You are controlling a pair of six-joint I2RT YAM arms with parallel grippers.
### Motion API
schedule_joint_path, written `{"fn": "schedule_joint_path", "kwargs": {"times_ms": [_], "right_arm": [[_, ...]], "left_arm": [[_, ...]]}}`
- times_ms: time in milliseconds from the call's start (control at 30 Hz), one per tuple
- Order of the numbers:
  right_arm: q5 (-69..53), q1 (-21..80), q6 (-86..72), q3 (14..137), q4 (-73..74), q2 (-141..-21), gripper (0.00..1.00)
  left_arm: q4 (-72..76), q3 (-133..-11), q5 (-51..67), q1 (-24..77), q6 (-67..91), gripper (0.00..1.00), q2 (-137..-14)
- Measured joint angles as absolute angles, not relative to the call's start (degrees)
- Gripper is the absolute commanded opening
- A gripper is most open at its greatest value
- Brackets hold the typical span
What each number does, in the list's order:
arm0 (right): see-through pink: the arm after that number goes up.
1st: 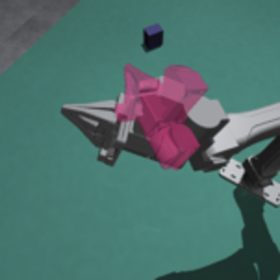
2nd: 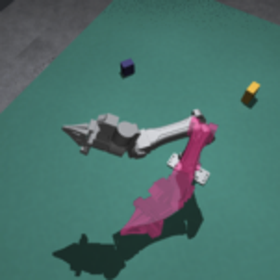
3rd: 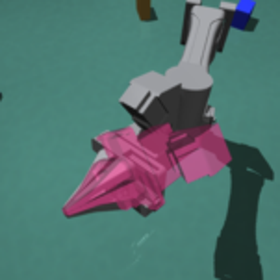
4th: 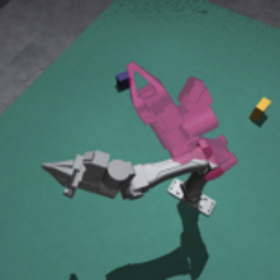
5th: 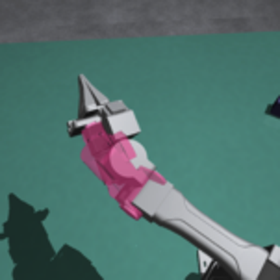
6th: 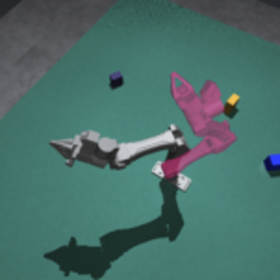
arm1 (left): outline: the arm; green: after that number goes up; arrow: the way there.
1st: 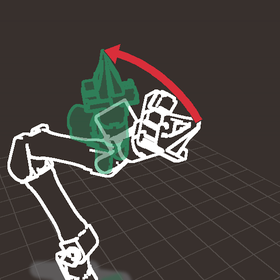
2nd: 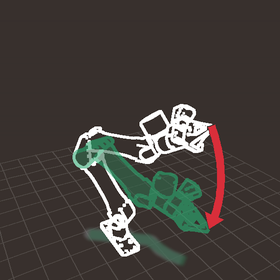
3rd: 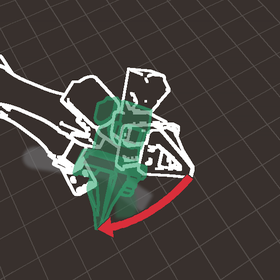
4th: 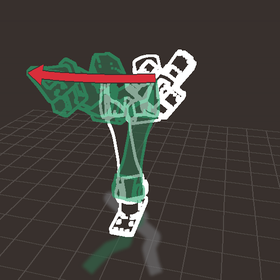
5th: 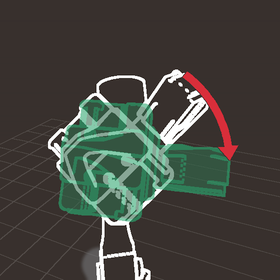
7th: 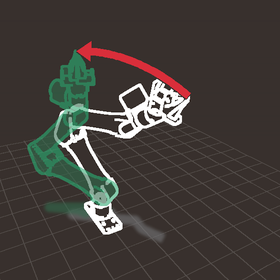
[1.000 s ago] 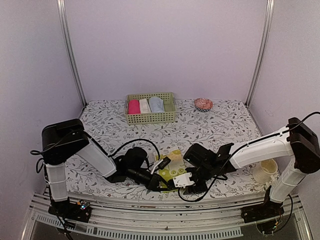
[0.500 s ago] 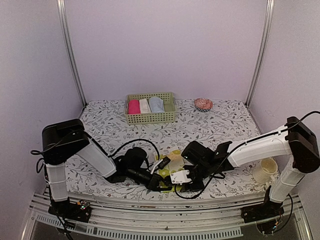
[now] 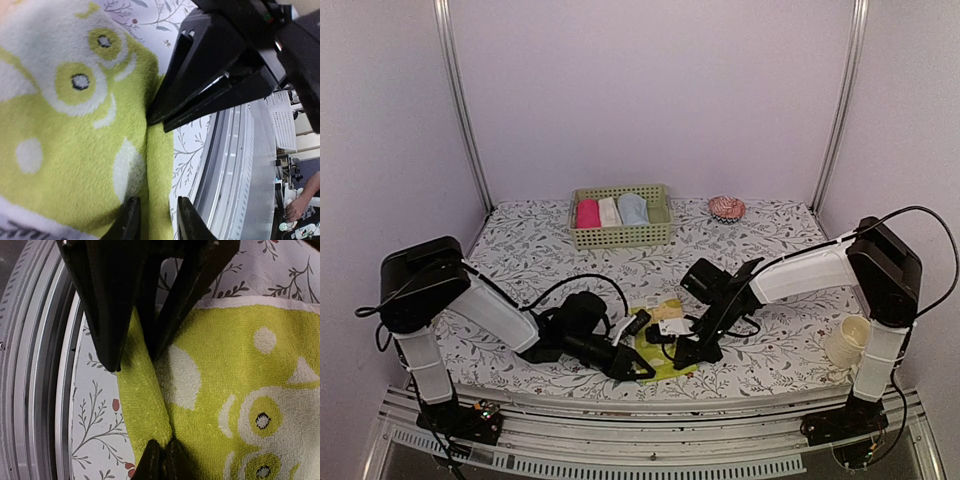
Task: Roll the towels
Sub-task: Roll the towel at the center of the board.
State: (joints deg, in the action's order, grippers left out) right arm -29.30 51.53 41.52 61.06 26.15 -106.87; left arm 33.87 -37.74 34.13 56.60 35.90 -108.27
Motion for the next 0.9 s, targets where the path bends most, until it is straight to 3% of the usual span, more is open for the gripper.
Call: {"fn": "schedule_joint_path", "kwargs": {"times_ms": [267, 433, 633, 900], "right_arm": [[-35.8, 50.5, 42.1, 65.9, 31.1, -112.0, 0.03], [-41.7, 48.5, 42.1, 69.9, 35.8, -116.4, 0.03], [-48.8, 46.1, 42.1, 74.4, 41.9, -121.6, 0.03], [-51.3, 45.7, 42.1, 75.5, 44.7, -123.2, 0.04]], "left_arm": [[23.6, -30.9, 19.1, 58.6, 29.8, 0.31, -92.0], [19.6, -30.7, 1.3, 72.4, 17.2, 0.35, -83.8], [13.4, -37.9, -11.9, 78.8, 3.6, 0.40, -89.3], [9.6, -44.5, -15.9, 78.1, -7.8, 0.37, -100.9]]}}
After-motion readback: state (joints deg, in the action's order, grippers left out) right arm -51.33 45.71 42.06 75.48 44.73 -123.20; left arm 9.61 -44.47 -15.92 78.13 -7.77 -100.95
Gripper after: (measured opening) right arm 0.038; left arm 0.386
